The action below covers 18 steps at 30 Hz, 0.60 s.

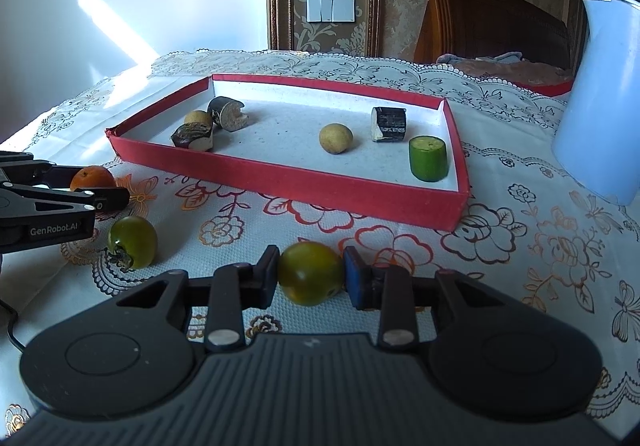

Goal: Organize fruits
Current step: 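Carry the orange over the tray with the left gripper while the right holds its fruit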

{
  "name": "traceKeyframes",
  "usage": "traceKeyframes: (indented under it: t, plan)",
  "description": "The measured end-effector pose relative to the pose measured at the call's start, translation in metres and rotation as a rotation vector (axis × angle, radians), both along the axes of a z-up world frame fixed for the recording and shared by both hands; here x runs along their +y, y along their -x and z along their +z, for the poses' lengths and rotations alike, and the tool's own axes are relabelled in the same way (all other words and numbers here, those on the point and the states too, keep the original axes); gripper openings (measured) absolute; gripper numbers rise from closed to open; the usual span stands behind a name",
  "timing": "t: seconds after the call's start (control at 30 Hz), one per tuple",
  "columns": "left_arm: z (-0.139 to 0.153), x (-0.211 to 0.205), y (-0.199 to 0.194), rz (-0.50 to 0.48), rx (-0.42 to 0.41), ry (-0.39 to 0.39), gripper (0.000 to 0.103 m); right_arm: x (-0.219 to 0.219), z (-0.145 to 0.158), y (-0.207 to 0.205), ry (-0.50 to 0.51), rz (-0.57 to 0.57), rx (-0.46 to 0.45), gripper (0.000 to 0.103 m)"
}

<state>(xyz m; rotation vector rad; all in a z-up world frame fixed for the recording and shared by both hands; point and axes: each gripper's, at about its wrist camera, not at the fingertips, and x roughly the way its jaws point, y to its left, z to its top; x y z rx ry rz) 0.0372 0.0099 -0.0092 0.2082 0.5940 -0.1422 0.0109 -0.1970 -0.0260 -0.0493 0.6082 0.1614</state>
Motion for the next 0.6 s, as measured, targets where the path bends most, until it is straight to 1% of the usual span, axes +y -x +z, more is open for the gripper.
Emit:
traceKeyframes:
  t: [0.23, 0.43, 0.53, 0.6]
  plan:
    - [0.002, 0.002, -0.001, 0.015, -0.009, 0.008, 0.042, -0.004, 0.002, 0.001, -0.027, -0.018, -0.009, 0.032]
    - [0.012, 0.001, -0.005, 0.035, -0.014, 0.044, 0.042, -0.011, 0.012, -0.002, -0.059, -0.06, -0.05, 0.032]
    - [0.018, 0.0, -0.012, 0.046, -0.016, 0.06, 0.041, -0.012, 0.02, -0.007, -0.05, -0.07, -0.07, 0.032]
    - [0.022, -0.004, -0.017, 0.046, -0.012, 0.053, 0.042, -0.013, 0.025, -0.014, -0.048, -0.087, -0.087, 0.032]
